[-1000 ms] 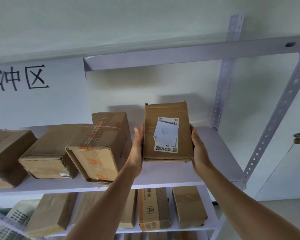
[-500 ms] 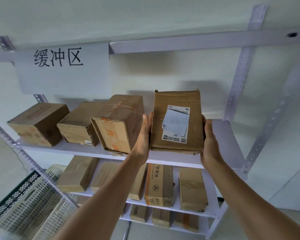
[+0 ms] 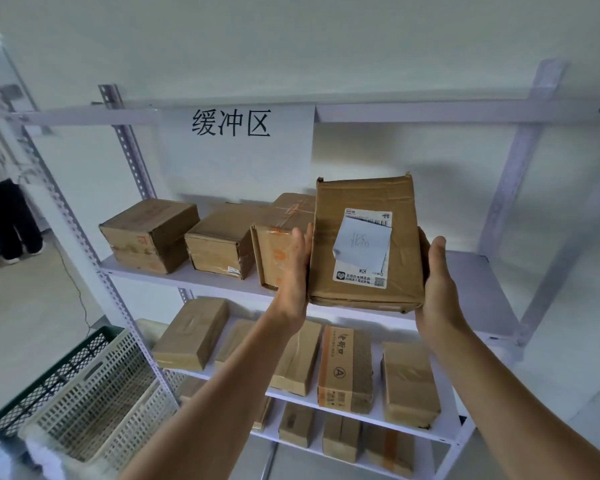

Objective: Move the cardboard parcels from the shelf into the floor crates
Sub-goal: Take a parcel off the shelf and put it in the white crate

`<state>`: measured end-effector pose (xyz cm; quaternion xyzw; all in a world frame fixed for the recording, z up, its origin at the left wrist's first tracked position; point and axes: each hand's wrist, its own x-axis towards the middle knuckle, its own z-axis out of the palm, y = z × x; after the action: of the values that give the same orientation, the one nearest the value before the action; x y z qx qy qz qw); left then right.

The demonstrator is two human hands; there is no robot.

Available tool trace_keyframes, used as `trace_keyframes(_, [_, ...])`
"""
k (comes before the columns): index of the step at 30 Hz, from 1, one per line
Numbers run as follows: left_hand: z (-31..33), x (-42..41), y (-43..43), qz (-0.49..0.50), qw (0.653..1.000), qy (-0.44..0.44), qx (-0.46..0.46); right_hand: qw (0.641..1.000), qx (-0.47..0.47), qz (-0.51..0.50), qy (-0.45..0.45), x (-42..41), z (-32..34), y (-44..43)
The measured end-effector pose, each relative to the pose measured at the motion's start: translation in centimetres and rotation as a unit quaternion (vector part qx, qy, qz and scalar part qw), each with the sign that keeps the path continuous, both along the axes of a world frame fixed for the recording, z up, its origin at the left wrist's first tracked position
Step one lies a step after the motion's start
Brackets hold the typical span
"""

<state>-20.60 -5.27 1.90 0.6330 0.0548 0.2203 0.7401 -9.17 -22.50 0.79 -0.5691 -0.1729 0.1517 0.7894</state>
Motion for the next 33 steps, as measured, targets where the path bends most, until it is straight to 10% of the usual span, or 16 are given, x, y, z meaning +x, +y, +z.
trace_keyframes(33, [-6.2,-40.4,31.1,0.279,0.95,0.089,-0.106,0.95,-0.068,0.291,0.086,-32.7,-7.4,41.1])
